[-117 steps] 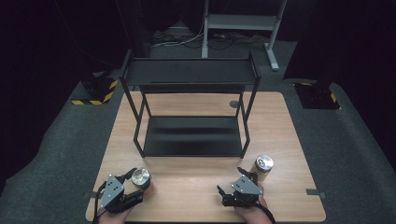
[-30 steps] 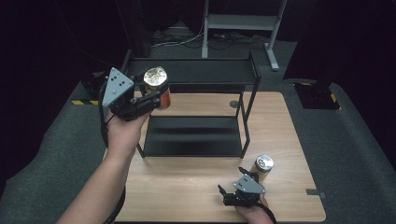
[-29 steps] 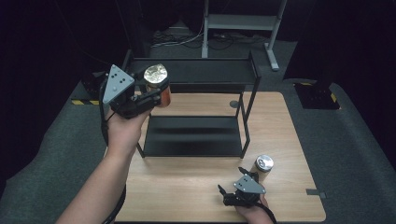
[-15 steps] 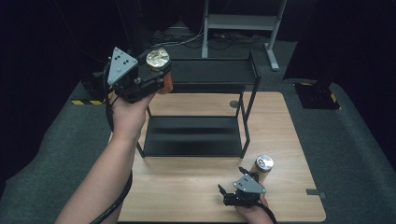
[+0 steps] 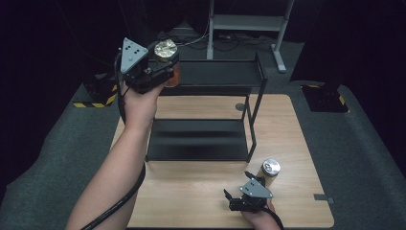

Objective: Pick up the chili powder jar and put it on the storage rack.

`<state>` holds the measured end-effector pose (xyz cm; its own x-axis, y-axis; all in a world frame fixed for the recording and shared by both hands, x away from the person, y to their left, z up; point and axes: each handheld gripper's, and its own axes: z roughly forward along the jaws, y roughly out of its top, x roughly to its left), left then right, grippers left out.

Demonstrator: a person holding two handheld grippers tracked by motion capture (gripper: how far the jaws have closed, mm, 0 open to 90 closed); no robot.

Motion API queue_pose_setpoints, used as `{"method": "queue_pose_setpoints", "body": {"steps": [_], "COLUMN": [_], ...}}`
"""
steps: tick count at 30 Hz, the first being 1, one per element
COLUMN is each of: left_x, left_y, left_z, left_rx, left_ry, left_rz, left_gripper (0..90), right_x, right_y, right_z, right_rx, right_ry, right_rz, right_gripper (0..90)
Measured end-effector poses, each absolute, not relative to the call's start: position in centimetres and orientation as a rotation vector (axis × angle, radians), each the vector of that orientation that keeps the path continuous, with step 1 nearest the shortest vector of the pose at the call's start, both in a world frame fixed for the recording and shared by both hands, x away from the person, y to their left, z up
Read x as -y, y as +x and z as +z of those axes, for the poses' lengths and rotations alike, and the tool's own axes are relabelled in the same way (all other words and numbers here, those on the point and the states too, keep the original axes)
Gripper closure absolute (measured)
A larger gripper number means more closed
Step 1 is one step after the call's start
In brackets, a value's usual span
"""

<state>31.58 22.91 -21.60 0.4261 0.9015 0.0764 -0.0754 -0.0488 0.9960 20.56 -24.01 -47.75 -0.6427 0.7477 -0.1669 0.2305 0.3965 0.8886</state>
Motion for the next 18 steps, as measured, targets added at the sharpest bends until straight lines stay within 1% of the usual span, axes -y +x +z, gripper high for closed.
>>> {"method": "queue_pose_setpoints", "body": {"steps": [18], "left_x": [-22.2], "left_y": [34.3], "left_z": [-22.0], "left_rx": [-0.866], "left_ry": [1.368], "left_rz": [0.938], "left_gripper": [34.9], "right_x": [24.2], "right_y": [20.6], "right_z": [-47.8], "right_rx": [-2.096], "right_ry": [0.834], "right_rz": [1.221], "right_gripper": [0.0]}}
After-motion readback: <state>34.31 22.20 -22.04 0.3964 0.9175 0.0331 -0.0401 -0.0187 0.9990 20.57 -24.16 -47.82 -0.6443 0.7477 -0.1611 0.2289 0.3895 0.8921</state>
